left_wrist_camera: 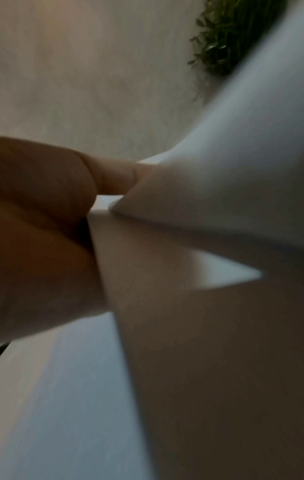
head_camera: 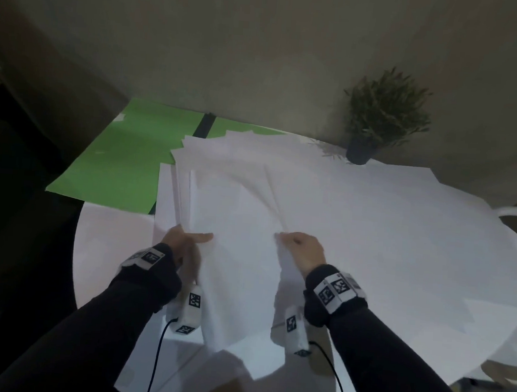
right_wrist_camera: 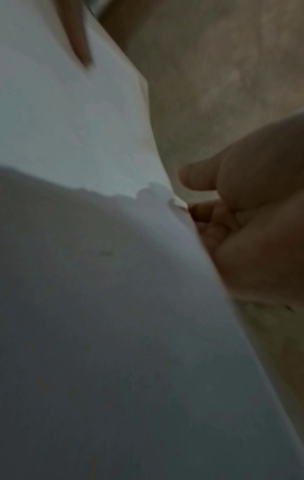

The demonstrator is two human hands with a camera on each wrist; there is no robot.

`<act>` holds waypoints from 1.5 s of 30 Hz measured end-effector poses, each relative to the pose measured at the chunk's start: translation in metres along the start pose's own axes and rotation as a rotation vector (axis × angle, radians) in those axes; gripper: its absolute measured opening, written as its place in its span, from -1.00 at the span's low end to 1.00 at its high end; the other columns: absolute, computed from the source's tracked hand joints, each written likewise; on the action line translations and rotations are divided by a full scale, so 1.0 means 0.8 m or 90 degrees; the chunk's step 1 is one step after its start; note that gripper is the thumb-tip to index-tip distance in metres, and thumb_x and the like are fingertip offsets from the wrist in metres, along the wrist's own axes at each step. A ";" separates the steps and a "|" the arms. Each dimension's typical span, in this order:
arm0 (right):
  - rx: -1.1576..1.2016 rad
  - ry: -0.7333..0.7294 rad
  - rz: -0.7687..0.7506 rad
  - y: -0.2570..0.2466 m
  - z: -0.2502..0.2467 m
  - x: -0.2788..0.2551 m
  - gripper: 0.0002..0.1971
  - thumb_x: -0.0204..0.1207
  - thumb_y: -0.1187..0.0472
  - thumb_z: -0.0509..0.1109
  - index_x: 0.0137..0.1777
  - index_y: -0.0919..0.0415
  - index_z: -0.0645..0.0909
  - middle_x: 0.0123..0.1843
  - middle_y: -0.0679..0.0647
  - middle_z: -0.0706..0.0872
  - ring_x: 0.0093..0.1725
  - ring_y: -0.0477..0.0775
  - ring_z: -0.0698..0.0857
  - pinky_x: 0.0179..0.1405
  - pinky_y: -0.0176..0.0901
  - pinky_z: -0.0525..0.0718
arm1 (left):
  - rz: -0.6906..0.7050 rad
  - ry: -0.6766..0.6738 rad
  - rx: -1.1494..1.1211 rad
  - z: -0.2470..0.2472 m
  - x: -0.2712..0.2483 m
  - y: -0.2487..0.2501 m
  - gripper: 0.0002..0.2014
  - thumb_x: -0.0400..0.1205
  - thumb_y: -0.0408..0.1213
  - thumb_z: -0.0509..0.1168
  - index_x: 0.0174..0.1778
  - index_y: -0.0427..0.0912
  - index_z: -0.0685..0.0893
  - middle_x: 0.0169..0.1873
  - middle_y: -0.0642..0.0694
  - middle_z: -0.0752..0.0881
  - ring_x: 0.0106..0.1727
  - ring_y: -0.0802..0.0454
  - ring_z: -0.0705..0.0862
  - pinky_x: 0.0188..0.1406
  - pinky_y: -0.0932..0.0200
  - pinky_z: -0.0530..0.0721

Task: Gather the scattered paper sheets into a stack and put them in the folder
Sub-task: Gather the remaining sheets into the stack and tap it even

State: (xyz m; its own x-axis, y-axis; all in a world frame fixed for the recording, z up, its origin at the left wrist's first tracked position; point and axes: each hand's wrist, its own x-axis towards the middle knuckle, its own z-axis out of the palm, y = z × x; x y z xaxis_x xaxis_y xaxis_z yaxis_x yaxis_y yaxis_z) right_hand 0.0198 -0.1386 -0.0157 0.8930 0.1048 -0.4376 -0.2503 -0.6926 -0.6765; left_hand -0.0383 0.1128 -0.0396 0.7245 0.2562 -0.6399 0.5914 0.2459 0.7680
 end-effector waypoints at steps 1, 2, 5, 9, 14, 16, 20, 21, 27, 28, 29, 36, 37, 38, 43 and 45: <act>-0.011 0.066 0.025 0.004 -0.014 0.007 -0.63 0.59 -0.03 0.28 0.12 0.25 0.71 0.13 0.15 0.74 0.15 0.18 0.67 0.17 -0.13 0.55 | -0.005 0.011 -0.009 -0.007 0.012 -0.007 -0.34 0.15 -0.25 0.66 0.14 -0.41 0.65 0.09 -0.47 0.72 0.11 -0.44 0.71 0.24 -0.32 0.62; -0.051 0.135 0.056 0.010 -0.028 0.014 -0.66 0.59 0.00 0.27 0.17 0.21 0.69 0.23 0.17 0.71 0.24 0.22 0.63 0.25 -0.09 0.51 | -0.016 0.012 -0.004 -0.011 0.016 -0.009 -0.19 0.04 -0.15 0.70 0.17 -0.41 0.62 0.08 -0.45 0.73 0.09 -0.43 0.72 0.21 -0.34 0.64; -0.224 0.237 0.197 0.032 -0.050 0.029 -0.59 0.50 -0.02 0.26 0.30 0.13 0.53 0.38 0.19 0.50 0.36 0.28 0.43 0.33 0.10 0.41 | -0.009 0.031 0.047 -0.013 0.012 -0.007 -0.44 0.13 -0.17 0.67 -0.11 -0.46 0.68 -0.19 -0.45 0.74 -0.14 -0.41 0.73 -0.04 -0.18 0.74; -0.304 0.122 0.150 0.025 -0.008 0.036 -0.28 0.33 -0.24 0.27 0.39 0.22 0.40 0.46 0.20 0.36 0.44 0.33 0.31 0.39 0.22 0.37 | -0.018 0.032 0.091 -0.008 0.007 -0.004 -0.74 0.39 -0.31 0.54 -0.46 -0.30 0.59 -0.50 -0.23 0.63 -0.38 -0.17 0.61 -0.28 0.06 0.57; -0.158 0.128 0.061 -0.005 0.018 0.028 -0.54 0.49 -0.01 0.29 0.36 0.14 0.48 0.51 0.16 0.35 0.49 0.26 0.32 0.44 0.14 0.39 | 0.010 0.042 0.089 -0.006 0.010 -0.007 -0.77 0.42 -0.43 0.49 -0.45 -0.27 0.56 -0.48 -0.21 0.60 -0.40 -0.12 0.57 -0.29 0.06 0.56; 0.024 0.174 0.075 -0.009 0.011 0.030 -0.43 0.49 0.15 0.37 0.50 0.13 0.35 0.50 0.20 0.38 0.45 0.28 0.40 0.40 0.07 0.44 | 0.009 0.040 0.084 -0.004 0.012 -0.008 -0.81 0.43 -0.44 0.49 -0.38 -0.28 0.58 -0.43 -0.22 0.62 -0.37 -0.14 0.59 -0.27 0.04 0.59; 0.175 0.188 0.159 -0.014 -0.008 0.034 -0.17 0.44 0.23 0.46 0.61 0.20 0.03 0.46 0.27 0.43 0.39 0.29 0.50 0.19 -0.15 0.46 | -0.007 0.046 0.059 -0.009 0.015 -0.012 -0.83 0.39 -0.43 0.52 -0.25 -0.31 0.63 -0.28 -0.28 0.68 -0.22 -0.22 0.66 -0.03 -0.09 0.67; 0.175 0.182 0.179 -0.015 -0.015 0.035 -0.15 0.45 0.22 0.48 0.61 0.26 0.01 0.46 0.26 0.46 0.40 0.27 0.52 0.19 -0.16 0.47 | -0.009 0.051 0.054 -0.007 0.014 -0.012 -0.83 0.40 -0.44 0.51 -0.23 -0.31 0.64 -0.27 -0.28 0.69 -0.21 -0.22 0.67 -0.03 -0.07 0.68; -0.053 0.072 0.160 -0.010 -0.024 0.045 -0.77 0.43 0.14 0.43 -0.05 0.31 0.58 -0.09 0.19 0.67 -0.06 0.21 0.66 -0.11 -0.18 0.56 | 0.004 0.069 0.034 0.003 0.006 -0.005 -0.87 0.43 -0.49 0.47 -0.20 -0.32 0.65 -0.30 -0.23 0.69 -0.26 -0.16 0.66 -0.26 0.10 0.63; -0.073 0.071 0.153 -0.006 -0.027 0.051 -0.68 0.46 0.10 0.42 0.06 0.34 0.60 0.02 0.22 0.69 0.04 0.25 0.67 -0.06 -0.18 0.54 | 0.006 0.074 0.027 0.003 0.006 -0.005 -0.83 0.41 -0.49 0.49 -0.15 -0.35 0.65 -0.29 -0.24 0.70 -0.25 -0.17 0.66 -0.26 0.09 0.63; -0.081 0.083 0.151 -0.003 -0.034 0.056 -0.60 0.49 0.06 0.40 0.17 0.37 0.59 0.13 0.24 0.69 0.15 0.28 0.66 0.02 -0.14 0.55 | 0.006 0.081 0.018 0.003 0.006 -0.005 -0.79 0.40 -0.49 0.49 -0.11 -0.37 0.65 -0.28 -0.24 0.70 -0.25 -0.18 0.67 -0.27 0.08 0.64; -0.413 0.127 0.319 0.059 -0.133 0.087 -0.34 0.44 -0.26 0.33 0.44 0.12 0.44 0.56 0.19 0.30 0.59 0.33 0.13 0.53 0.37 0.16 | 0.023 0.018 0.000 0.027 0.007 0.008 -0.87 0.43 -0.44 0.48 -0.29 -0.31 0.63 -0.34 -0.24 0.65 -0.32 -0.15 0.64 -0.29 0.05 0.63; -0.419 0.089 0.332 0.071 -0.142 0.093 -0.22 0.36 -0.36 0.31 0.46 0.15 0.42 0.53 0.18 0.36 0.58 0.30 0.20 0.54 0.35 0.19 | 0.021 0.007 0.006 0.030 0.009 0.010 -0.84 0.41 -0.41 0.50 -0.31 -0.29 0.62 -0.36 -0.24 0.64 -0.33 -0.14 0.63 -0.28 0.06 0.63; -0.419 0.066 0.345 0.081 -0.144 0.098 -0.11 0.24 -0.44 0.30 0.45 0.15 0.42 0.47 0.19 0.44 0.53 0.28 0.31 0.51 0.27 0.29 | 0.018 -0.003 0.019 0.033 0.010 0.010 -0.80 0.38 -0.37 0.54 -0.33 -0.28 0.61 -0.37 -0.24 0.63 -0.35 -0.14 0.62 -0.29 0.06 0.61; -0.385 0.101 0.328 0.072 -0.154 0.077 -0.42 0.33 -0.20 0.49 0.24 0.11 0.49 0.37 0.20 0.45 0.41 0.33 0.35 0.42 0.21 0.36 | 0.038 -0.003 0.054 0.041 0.009 0.014 -0.71 0.42 -0.35 0.52 -0.48 -0.23 0.53 -0.52 -0.15 0.57 -0.43 -0.09 0.55 -0.36 0.12 0.52; -0.388 0.130 0.294 0.056 -0.151 0.067 -0.68 0.38 -0.02 0.48 0.07 0.02 0.53 0.30 0.17 0.53 0.38 0.32 0.40 0.38 0.26 0.28 | 0.046 -0.011 0.063 0.040 0.006 0.015 -0.68 0.35 -0.30 0.58 -0.50 -0.23 0.53 -0.54 -0.15 0.58 -0.42 -0.10 0.57 -0.33 0.09 0.54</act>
State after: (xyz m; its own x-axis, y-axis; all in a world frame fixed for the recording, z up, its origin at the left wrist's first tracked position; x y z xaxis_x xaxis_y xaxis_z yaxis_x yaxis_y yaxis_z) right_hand 0.1013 -0.2498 0.0023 0.8143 -0.3817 -0.4373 -0.4169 -0.9088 0.0170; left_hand -0.0164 0.0872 -0.0323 0.7717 0.2538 -0.5831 0.5691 0.1337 0.8114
